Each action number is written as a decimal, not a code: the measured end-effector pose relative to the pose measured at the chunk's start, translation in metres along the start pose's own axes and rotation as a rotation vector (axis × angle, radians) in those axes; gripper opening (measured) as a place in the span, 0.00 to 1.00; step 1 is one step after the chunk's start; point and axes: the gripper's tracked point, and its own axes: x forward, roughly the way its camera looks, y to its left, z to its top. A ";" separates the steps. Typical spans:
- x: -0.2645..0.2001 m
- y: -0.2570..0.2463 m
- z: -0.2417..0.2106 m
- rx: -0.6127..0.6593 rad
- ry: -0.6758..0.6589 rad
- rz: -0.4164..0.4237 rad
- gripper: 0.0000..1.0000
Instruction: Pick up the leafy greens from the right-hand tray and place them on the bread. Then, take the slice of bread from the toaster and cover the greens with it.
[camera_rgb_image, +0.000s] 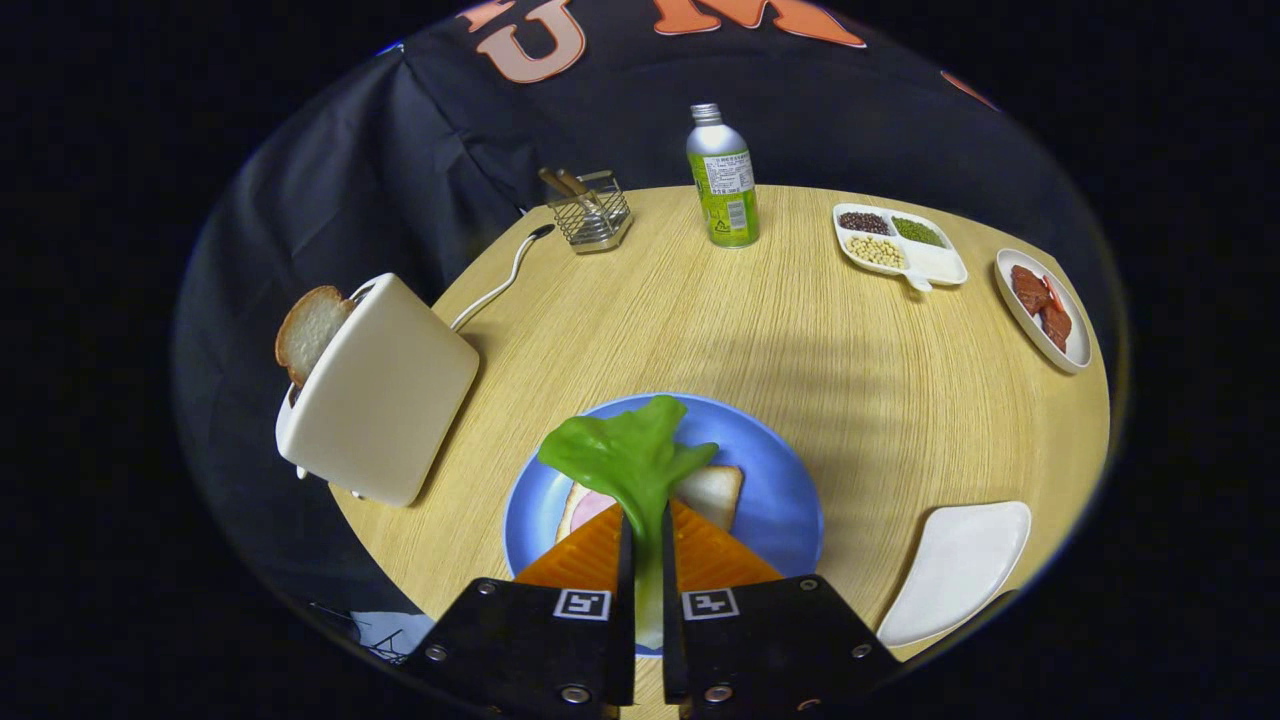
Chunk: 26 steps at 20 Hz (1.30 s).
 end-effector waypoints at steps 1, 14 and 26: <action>0.001 0.002 0.000 -0.001 0.002 0.006 0.15; 0.009 0.017 -0.004 -0.113 0.006 -0.012 0.68; -0.046 0.119 0.046 -0.113 -0.024 0.075 0.95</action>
